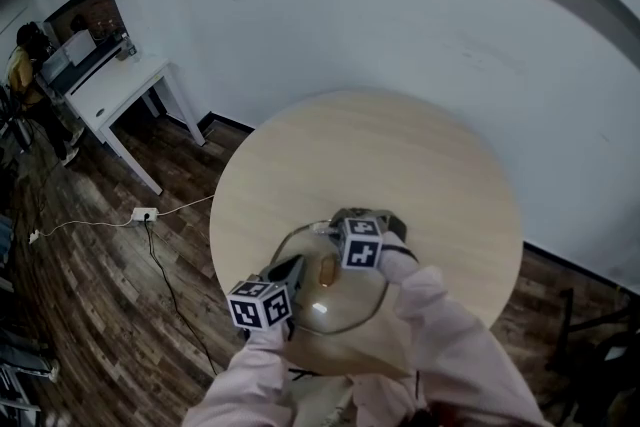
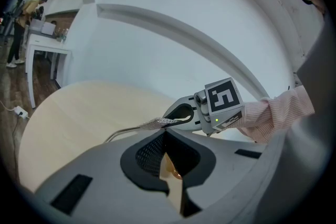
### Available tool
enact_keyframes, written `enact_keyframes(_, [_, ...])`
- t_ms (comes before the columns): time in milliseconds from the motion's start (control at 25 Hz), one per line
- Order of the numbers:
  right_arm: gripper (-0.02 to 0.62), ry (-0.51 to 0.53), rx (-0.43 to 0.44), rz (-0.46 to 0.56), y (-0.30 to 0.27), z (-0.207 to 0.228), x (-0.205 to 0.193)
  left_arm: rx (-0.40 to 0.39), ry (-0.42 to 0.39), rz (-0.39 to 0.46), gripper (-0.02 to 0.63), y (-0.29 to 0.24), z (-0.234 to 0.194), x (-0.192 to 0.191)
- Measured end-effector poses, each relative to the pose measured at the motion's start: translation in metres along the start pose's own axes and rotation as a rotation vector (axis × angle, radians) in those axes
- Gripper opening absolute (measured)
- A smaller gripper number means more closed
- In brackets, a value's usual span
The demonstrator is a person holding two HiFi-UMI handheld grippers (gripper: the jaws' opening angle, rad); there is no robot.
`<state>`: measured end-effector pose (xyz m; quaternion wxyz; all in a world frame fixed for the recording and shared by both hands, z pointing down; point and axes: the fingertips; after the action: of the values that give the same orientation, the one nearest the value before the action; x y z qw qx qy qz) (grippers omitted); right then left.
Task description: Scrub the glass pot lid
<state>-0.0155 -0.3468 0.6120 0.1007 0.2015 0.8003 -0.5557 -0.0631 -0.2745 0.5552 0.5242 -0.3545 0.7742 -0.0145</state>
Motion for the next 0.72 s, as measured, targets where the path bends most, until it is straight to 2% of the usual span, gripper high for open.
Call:
enact_keyframes(400, [0.077,0.057,-0.007,-0.032,-0.01,0.002,-0.007,0.019,0.006,-0.005,-0.006,0.003,-0.004,-0.004])
enact_keyframes(720, [0.077,0.102,0.041,-0.039,-0.012,-0.007,-0.015,0.03,0.011,-0.005,-0.006,0.006,-0.006,-0.005])
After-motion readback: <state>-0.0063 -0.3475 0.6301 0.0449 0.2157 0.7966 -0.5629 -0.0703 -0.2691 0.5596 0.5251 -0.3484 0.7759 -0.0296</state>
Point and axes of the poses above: the fingertips, and each gripper's own axes: y backward along the fingers, z to its right, x out of its top
